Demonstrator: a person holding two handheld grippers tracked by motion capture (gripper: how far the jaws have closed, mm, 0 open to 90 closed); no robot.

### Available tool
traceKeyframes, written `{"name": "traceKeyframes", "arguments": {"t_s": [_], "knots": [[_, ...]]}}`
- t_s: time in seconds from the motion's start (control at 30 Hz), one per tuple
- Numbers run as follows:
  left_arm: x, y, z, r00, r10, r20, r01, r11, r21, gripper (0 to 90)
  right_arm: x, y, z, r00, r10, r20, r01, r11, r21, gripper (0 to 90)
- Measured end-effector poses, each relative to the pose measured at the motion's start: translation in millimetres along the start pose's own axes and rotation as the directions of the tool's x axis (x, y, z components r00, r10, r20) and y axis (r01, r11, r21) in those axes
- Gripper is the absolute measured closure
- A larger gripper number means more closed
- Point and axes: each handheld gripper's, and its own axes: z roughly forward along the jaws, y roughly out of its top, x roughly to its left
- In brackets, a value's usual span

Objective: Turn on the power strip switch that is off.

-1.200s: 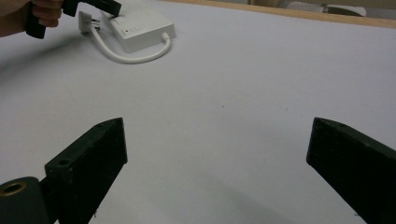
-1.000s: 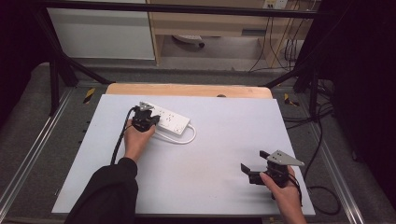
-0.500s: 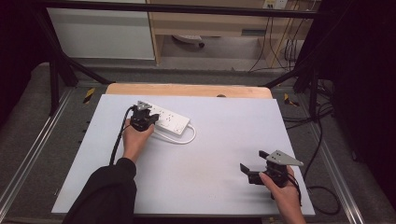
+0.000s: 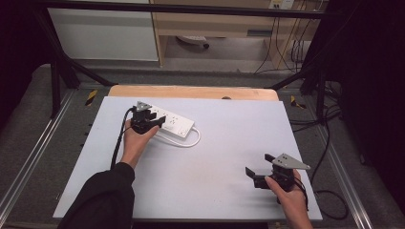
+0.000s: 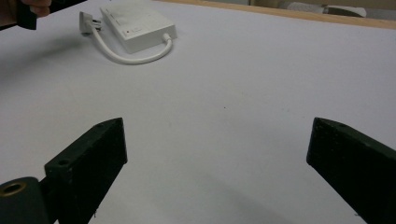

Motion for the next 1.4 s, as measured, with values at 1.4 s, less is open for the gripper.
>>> {"name": "traceKeyframes", "arguments": {"t_s": [1.4], "knots": [[-21.1,3.9,-67.8,0.9949,0.021,0.098,-0.011,0.9946,-0.103,7.0,1.8,0.3,2.9,1.0000,-0.001,-0.003,0.001,1.000,0.008,3.9]]}}
